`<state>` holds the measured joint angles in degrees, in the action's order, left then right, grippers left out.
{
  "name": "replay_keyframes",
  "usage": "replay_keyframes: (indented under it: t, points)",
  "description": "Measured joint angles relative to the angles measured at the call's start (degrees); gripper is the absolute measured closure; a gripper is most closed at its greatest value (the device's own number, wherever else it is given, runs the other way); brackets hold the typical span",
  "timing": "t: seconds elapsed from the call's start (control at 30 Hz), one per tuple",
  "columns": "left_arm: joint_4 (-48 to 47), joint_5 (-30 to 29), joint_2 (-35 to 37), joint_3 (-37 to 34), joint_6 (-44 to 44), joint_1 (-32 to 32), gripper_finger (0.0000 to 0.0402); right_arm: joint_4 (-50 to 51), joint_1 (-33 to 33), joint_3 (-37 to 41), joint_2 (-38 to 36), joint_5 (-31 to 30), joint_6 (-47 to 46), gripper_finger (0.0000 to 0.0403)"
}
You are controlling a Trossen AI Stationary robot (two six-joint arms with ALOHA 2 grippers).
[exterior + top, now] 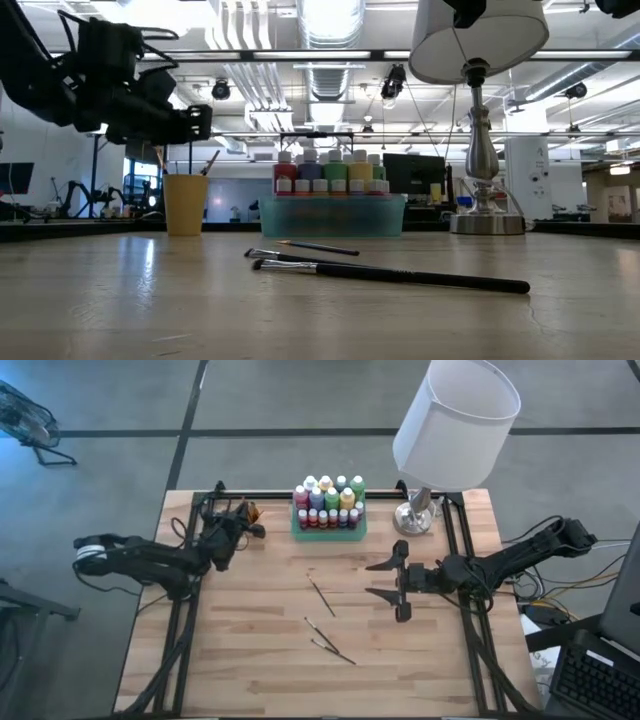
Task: Pick & Place Paint Supplies
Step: Put the gold paintbrush into the orange cup
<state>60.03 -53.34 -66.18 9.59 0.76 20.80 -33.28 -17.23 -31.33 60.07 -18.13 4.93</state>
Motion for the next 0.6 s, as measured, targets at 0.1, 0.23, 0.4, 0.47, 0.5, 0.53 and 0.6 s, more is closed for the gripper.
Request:
replay_keyframes:
  t: [0.1,0.23,0.4,0.47,0.5,0.53,0.6]
  points:
    - [0.0,0.0,-2.2,0.0,-1.6,0.1,0.0389,0.0,0.0,0.0,0.0,0.0,0.0,0.0178]
    - [0.0,-0.1,-4.6,0.0,-3.9,0.1,0.0389,0.1,0.0,0.0,0.0,0.0,0.0,0.0183]
    - [0.0,-1.6,-6.6,0.0,-5.6,0.2,0.0378,0.1,0.0,0.0,0.0,0.0,0.0,0.0180]
    - [-0.1,-1.6,-6.9,0.0,-5.6,0.2,0.0373,0.1,0.0,0.0,0.0,0.0,0.0,0.0175]
    - [0.0,-1.5,-7.0,0.0,-5.7,0.2,0.0370,0.1,0.0,0.0,0.0,0.0,0.0,0.0172]
    - [0.0,-1.5,-7.0,0.0,-5.7,0.2,0.0368,0.1,0.0,0.0,0.0,0.0,0.0,0.0169]
    - [-0.1,-1.3,-7.0,0.2,-5.8,0.2,0.0364,0.1,0.0,0.0,0.0,0.0,0.2,0.0162]
